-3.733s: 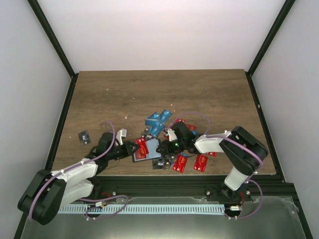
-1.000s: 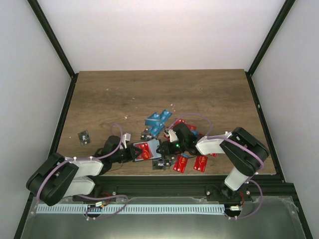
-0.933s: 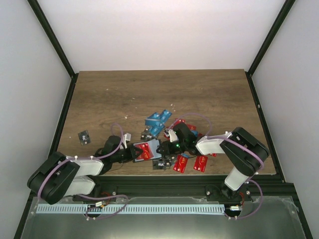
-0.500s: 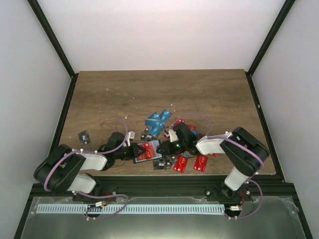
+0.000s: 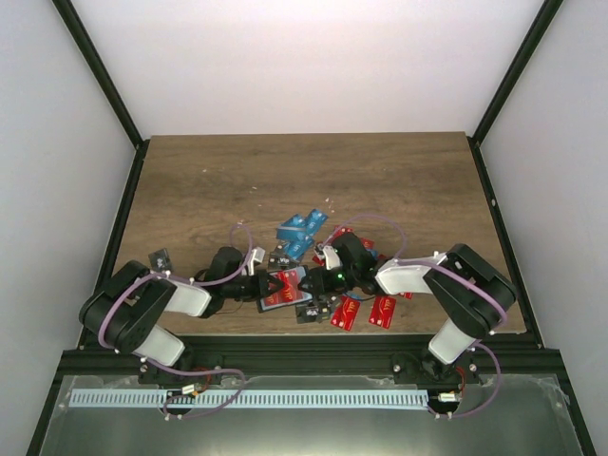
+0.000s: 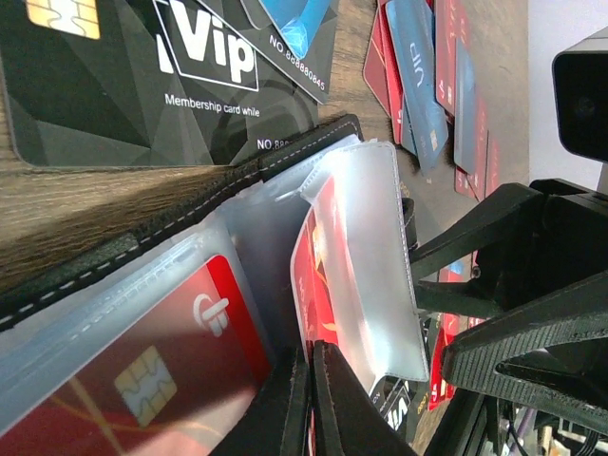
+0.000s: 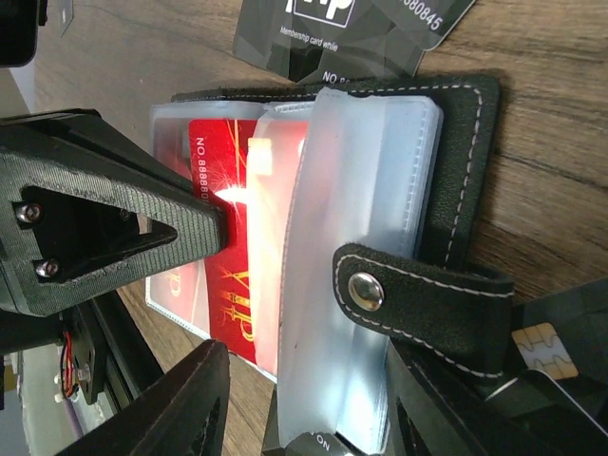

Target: Put the credit cards into the card holder

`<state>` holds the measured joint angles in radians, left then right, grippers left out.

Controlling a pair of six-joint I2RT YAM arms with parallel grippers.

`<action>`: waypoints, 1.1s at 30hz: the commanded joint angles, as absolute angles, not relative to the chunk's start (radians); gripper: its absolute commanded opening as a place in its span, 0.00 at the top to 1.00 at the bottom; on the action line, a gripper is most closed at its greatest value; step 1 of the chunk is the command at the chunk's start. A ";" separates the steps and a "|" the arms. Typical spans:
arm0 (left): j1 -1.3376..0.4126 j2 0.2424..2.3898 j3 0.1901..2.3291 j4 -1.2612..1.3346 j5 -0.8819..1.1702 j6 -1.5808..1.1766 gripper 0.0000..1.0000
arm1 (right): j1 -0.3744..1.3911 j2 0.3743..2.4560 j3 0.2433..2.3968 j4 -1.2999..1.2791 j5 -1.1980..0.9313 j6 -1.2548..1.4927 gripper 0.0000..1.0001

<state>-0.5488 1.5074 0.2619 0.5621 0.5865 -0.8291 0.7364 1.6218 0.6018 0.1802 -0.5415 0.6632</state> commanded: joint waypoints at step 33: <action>-0.568 1.631 0.204 0.944 0.734 -0.949 0.96 | 0.698 1.354 0.533 -0.045 -0.288 0.562 0.77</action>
<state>-0.5598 1.6215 0.2127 0.8818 0.7170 -0.9466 0.7055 1.3319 0.5026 0.0002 -0.3454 0.6094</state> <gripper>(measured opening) 0.041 0.248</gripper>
